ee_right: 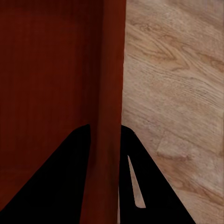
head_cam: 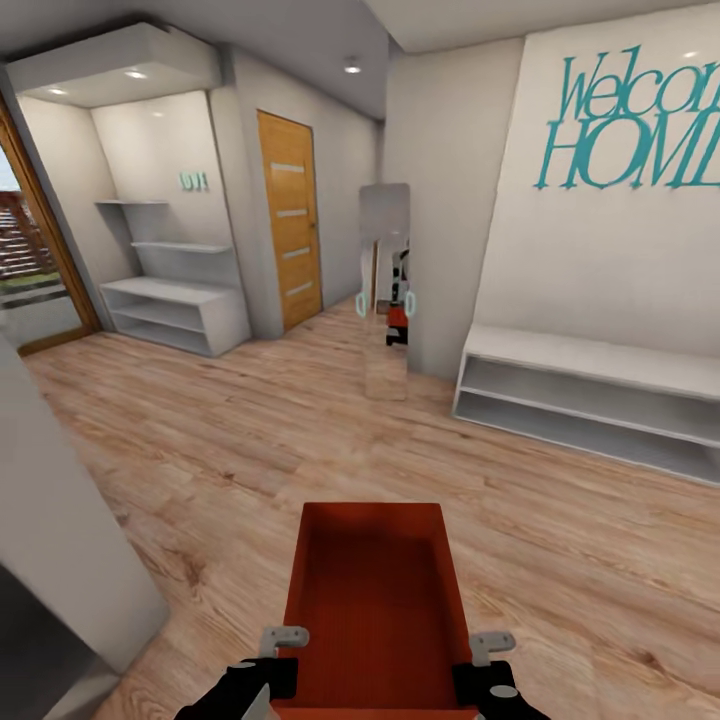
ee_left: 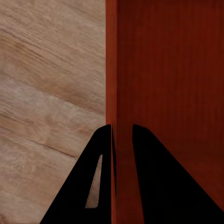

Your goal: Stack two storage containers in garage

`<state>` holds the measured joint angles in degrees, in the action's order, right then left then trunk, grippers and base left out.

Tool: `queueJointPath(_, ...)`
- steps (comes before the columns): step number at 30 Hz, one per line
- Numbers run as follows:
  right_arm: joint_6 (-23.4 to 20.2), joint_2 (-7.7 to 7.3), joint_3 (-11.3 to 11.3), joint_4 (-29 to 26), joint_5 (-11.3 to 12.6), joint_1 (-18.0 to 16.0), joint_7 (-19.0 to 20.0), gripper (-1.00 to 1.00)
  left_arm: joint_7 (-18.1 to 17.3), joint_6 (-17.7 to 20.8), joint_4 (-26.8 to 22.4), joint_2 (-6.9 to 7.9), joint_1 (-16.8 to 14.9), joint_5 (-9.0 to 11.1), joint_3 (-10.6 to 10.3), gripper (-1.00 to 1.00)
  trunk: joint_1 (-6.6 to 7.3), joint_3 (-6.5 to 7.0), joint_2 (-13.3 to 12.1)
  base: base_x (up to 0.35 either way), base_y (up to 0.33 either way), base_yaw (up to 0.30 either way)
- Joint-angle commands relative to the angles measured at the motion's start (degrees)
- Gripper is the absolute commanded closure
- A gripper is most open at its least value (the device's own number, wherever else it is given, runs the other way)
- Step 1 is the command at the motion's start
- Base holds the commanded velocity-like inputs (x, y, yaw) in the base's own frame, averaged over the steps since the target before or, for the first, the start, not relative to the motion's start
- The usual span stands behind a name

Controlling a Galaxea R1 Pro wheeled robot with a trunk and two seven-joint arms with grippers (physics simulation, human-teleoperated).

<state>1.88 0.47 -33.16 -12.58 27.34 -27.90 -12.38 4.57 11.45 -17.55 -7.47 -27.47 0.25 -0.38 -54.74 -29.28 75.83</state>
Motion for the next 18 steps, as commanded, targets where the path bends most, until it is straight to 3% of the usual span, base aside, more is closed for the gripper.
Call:
queueJointPath(1, 0.3, -0.03, 0.3, 1.0, 1.3, 0.0, -0.6, 1.00, 0.6, 0.1, -0.3, -0.02, 0.0, -1.1, 0.1, 1.00, -0.03, -0.05, 0.0, 0.320, 0.000, 0.214)
queueJointPath(18, 0.3, 0.05, 0.3, 1.0, 1.3, 0.0, -0.6, 1.00, 0.6, 0.1, -0.4, -0.08, 0.0, -1.1, 0.1, 1.00, -0.03, -0.05, 0.0, 0.320, 0.000, 0.021)
